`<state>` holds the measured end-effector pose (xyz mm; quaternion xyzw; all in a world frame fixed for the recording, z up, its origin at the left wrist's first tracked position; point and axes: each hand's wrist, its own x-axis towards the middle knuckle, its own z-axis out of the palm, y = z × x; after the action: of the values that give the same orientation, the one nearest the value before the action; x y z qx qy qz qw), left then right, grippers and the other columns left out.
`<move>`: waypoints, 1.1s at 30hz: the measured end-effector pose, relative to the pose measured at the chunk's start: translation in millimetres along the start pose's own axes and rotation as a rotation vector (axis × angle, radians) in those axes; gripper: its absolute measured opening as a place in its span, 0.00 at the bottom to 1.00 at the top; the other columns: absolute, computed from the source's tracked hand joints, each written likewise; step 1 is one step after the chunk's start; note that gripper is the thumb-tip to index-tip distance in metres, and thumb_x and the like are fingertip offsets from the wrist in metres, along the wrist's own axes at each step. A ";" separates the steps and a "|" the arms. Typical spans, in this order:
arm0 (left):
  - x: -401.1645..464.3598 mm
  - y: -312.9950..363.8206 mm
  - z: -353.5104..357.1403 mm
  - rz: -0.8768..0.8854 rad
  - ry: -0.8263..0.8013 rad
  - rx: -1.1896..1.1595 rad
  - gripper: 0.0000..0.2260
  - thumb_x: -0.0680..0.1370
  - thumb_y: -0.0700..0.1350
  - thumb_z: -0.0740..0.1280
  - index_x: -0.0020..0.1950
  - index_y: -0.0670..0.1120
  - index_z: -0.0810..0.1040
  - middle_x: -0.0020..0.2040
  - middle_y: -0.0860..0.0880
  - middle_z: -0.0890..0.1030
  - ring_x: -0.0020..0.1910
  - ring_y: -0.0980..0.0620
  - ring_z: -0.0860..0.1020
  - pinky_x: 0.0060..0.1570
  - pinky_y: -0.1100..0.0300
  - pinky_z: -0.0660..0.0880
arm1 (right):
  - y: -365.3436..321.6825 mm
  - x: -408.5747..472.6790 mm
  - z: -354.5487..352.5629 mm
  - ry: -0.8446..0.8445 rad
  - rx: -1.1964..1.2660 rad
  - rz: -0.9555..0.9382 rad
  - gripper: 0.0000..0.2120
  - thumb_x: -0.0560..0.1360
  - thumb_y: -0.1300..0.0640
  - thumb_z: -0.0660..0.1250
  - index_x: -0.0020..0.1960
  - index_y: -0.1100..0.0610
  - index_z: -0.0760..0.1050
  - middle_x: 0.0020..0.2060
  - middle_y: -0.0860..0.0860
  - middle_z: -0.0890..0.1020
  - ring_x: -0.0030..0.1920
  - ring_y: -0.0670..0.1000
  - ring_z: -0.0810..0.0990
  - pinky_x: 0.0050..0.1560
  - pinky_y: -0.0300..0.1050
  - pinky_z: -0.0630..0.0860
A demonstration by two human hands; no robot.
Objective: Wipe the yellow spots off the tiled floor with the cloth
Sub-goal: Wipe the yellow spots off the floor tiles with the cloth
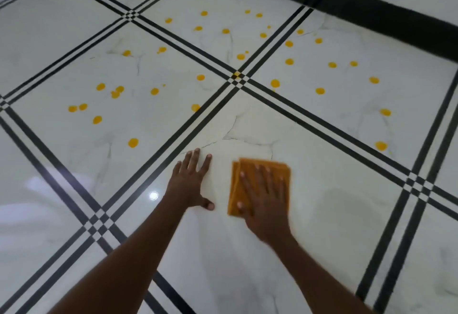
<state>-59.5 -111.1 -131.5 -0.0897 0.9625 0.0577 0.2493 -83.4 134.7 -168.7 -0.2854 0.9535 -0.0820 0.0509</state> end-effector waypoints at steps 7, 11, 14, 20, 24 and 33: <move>3.3 1.4 1.8 -0.014 -0.009 0.022 0.67 0.60 0.73 0.75 0.80 0.54 0.30 0.80 0.43 0.30 0.80 0.41 0.34 0.79 0.42 0.45 | 123.9 3.6 -12.1 -0.003 -0.102 0.279 0.34 0.82 0.34 0.46 0.83 0.49 0.57 0.81 0.61 0.60 0.79 0.68 0.62 0.75 0.74 0.57; 5.3 1.2 3.6 -0.008 -0.028 0.046 0.67 0.60 0.72 0.75 0.81 0.52 0.32 0.81 0.42 0.32 0.81 0.40 0.36 0.79 0.40 0.46 | 93.5 79.7 -6.5 0.136 -0.007 0.304 0.35 0.80 0.35 0.50 0.82 0.51 0.61 0.80 0.64 0.64 0.78 0.71 0.62 0.74 0.77 0.58; 8.8 7.6 -10.7 -0.029 -0.081 -0.010 0.62 0.65 0.68 0.76 0.82 0.50 0.37 0.82 0.41 0.35 0.81 0.39 0.39 0.78 0.41 0.50 | 12.7 -12.5 9.6 0.097 0.022 0.157 0.36 0.79 0.37 0.56 0.83 0.47 0.56 0.83 0.59 0.56 0.82 0.66 0.53 0.79 0.72 0.49; 2.0 62.3 0.9 0.121 0.156 -0.013 0.44 0.77 0.68 0.61 0.83 0.51 0.43 0.83 0.39 0.42 0.82 0.38 0.45 0.78 0.40 0.52 | 48.0 -167.1 4.7 0.019 0.040 0.308 0.36 0.79 0.37 0.59 0.84 0.48 0.55 0.83 0.57 0.55 0.83 0.64 0.54 0.78 0.72 0.52; 2.2 90.4 24.7 0.137 0.140 0.057 0.49 0.73 0.75 0.59 0.83 0.52 0.40 0.83 0.41 0.39 0.81 0.39 0.41 0.78 0.38 0.48 | 170.6 -92.9 -12.5 0.042 0.024 0.638 0.37 0.82 0.31 0.40 0.85 0.50 0.49 0.83 0.62 0.55 0.81 0.69 0.54 0.76 0.76 0.52; 6.9 80.9 23.8 0.153 0.089 0.006 0.49 0.73 0.73 0.62 0.82 0.56 0.37 0.82 0.46 0.34 0.81 0.43 0.36 0.79 0.42 0.44 | 61.3 -28.9 2.5 0.082 0.028 0.255 0.35 0.81 0.37 0.52 0.84 0.48 0.51 0.84 0.58 0.53 0.83 0.65 0.49 0.79 0.71 0.46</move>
<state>-70.5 -29.3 -150.2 -0.0178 0.9769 0.0697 0.2013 -91.8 200.9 -181.1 -0.1574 0.9821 -0.0999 0.0261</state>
